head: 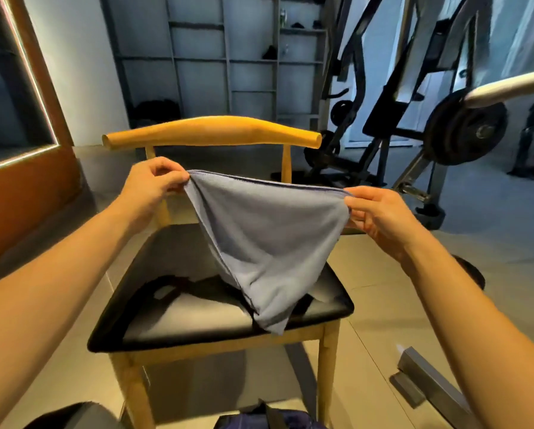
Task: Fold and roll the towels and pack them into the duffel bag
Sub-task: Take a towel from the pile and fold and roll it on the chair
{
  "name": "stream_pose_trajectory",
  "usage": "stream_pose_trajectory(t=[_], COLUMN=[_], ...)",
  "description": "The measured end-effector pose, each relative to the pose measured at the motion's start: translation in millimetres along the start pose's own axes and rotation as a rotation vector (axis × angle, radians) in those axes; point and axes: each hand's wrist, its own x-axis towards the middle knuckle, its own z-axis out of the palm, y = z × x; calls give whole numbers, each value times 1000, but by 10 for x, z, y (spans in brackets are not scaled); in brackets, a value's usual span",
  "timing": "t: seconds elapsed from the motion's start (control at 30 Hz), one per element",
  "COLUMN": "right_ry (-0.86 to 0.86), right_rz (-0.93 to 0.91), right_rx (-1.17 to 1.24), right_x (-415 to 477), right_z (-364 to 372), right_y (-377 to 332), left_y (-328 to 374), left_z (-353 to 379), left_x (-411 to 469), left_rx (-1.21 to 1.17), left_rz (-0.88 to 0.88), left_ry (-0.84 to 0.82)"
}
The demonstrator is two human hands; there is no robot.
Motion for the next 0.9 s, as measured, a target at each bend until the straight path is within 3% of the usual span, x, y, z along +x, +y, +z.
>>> stream_pose_trajectory(t=[0.1,0.23,0.27,0.37,0.4,0.5,0.57,0.67,0.8,0.9], right_ry=[-29,311,293,-121,-111,147,112,204,122,8], right_rz=[-156,-278,-264,-179,-176,-165,-120,-140,-157,-173], right_rx=[-10,-187,-244,-294,-268,-206,-165,-149,-84,-5], right_x=[84,259,270,105,85,116,92,57,-9,-55], right_z=[107,284,349,602,645,591,565,549,497,397], right_y=[-566,-1087,-1184,-1457,-1511,-1561,-1560,-1570,-1539,-1518], left_y=[323,700,757,909,939,979,1007,1029,1063,1019], left_z=[-225,-450,-493,-653,-713,-856,-935,-1042,-1125,-1260], left_x=[-36,-131,-146,-177,-189,-280,-347,-404,-480,-494], left_rx=[-92,-37,27,103,100,108,117,70,96,-51], left_rz=[31,109,140,203,200,168,155,106,40,-33], left_ry=[36,42,62,191,220,218,204,110,0,-130])
